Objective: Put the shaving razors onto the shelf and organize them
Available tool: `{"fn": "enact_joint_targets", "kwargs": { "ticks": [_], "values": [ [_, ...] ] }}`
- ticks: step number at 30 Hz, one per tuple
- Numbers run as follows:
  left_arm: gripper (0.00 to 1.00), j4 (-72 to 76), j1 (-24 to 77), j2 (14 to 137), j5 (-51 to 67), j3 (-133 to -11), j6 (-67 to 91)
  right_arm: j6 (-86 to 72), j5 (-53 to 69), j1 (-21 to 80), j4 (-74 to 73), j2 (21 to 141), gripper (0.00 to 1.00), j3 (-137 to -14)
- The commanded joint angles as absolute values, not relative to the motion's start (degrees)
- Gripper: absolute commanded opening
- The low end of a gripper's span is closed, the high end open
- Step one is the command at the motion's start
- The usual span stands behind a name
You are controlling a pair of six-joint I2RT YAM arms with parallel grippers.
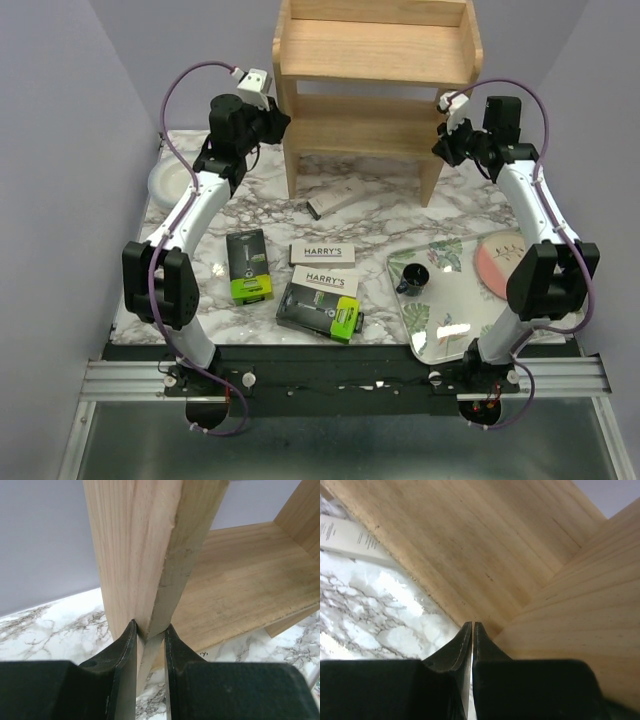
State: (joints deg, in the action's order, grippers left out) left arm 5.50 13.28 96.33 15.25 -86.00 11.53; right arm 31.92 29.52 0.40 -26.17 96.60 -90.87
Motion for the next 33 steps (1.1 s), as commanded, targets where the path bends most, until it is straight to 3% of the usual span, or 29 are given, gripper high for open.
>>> {"fn": "enact_joint_targets", "kwargs": {
  "ticks": [1,4,6,10,13,14,15,17,18,24,33],
  "values": [
    [0.09,6.8,11.4,98.3,15.4,-90.1,12.8,30.1,25.7,-0.1,-24.6,100.9,0.12,-96.1],
    [0.09,6.4,11.3,97.0,16.9,-88.4,13.0,30.7,25.8,-0.2,-24.3,100.4,0.12,-95.6],
    [0.16,6.4,11.3,95.7,17.6,-86.1,13.9,30.7,25.6,-0.1,-24.4,99.8,0.12,-94.9],
    [0.39,8.3,11.4,91.6,20.3,-82.1,15.4,30.5,25.8,-0.1,-24.1,97.9,0.12,-92.9],
    [0.64,7.9,11.4,89.9,21.6,-81.0,17.5,29.8,25.9,-0.1,-24.3,96.4,0.15,-92.1],
    [0.91,7.4,11.4,89.6,22.3,-80.9,17.5,29.6,26.1,-0.1,-24.4,95.5,0.16,-92.0],
    [0.99,5.8,11.5,89.0,22.6,-81.0,17.1,29.4,26.2,-0.1,-25.0,95.0,0.25,-92.0],
    [0.99,3.9,11.6,87.1,21.9,-80.9,16.5,27.5,26.5,-0.1,-25.7,93.7,0.39,-92.1],
    [0.99,1.4,11.6,86.3,20.9,-80.5,16.3,27.2,27.6,-0.2,-26.4,92.1,0.51,-92.0],
    [0.99,-10.2,11.4,78.6,17.0,-75.6,13.2,25.9,34.7,2.3,-30.9,84.9,0.76,-88.3],
    [0.99,-19.5,11.7,63.2,21.9,-55.3,22.1,31.5,38.7,19.9,-41.5,77.1,0.8,-73.2]
  ]
}}
